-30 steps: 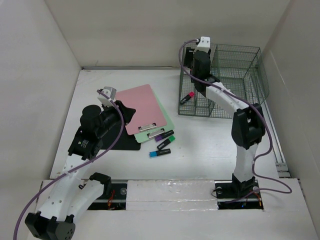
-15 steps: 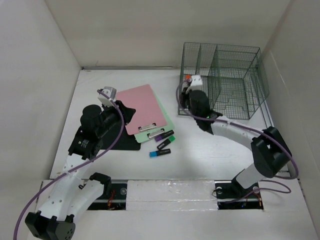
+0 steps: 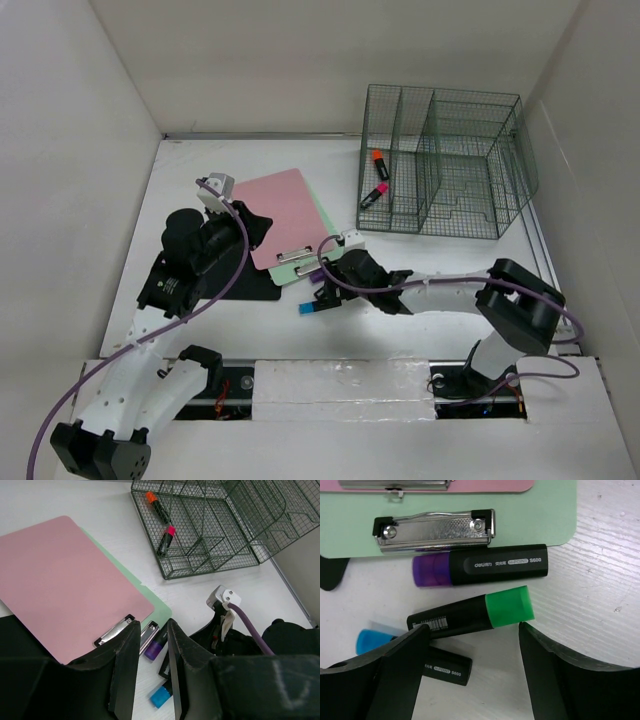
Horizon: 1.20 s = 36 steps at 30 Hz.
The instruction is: Organize the desk
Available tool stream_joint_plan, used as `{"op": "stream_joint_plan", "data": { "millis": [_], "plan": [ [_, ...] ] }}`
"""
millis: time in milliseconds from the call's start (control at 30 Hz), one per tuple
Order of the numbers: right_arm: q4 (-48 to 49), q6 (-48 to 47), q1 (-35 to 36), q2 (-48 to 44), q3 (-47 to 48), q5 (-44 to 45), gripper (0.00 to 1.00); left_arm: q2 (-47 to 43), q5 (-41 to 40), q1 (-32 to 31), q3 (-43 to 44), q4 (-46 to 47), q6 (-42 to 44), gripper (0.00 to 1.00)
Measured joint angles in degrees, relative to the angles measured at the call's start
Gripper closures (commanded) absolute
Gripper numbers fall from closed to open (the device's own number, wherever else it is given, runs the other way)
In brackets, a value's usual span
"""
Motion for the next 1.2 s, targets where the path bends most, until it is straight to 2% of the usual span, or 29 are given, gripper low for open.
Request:
{"op": "stream_joint_plan", "data": {
  "millis": [300,533,700,900,1200],
  "plan": [
    [0.2,4.7,-0.2,6.6,5.5,4.6,0.30,0.1,0.5,0.0,0.0,0.0,0.0,0.75],
    [-2.8,8.9,-0.2,8.0,7.7,9.1,0.30,0.1,0.6,0.0,0.0,0.0,0.0,0.76],
    [-7.1,11.4,-0.2,5.6,6.6,12.0,0.29,0.2,0.7,0.0,0.0,0.0,0.0,0.76],
    [-12.6,10.6,-0.2,2.2,6.7,14.2,0.19,0.3,1.0,0.0,0.0,0.0,0.0,0.76],
    [-12.3,9.8,-0.2,8.8,10.6,16.5,0.25,0.3,1.0,0.0,0.0,0.1,0.0,0.76]
  ]
}}
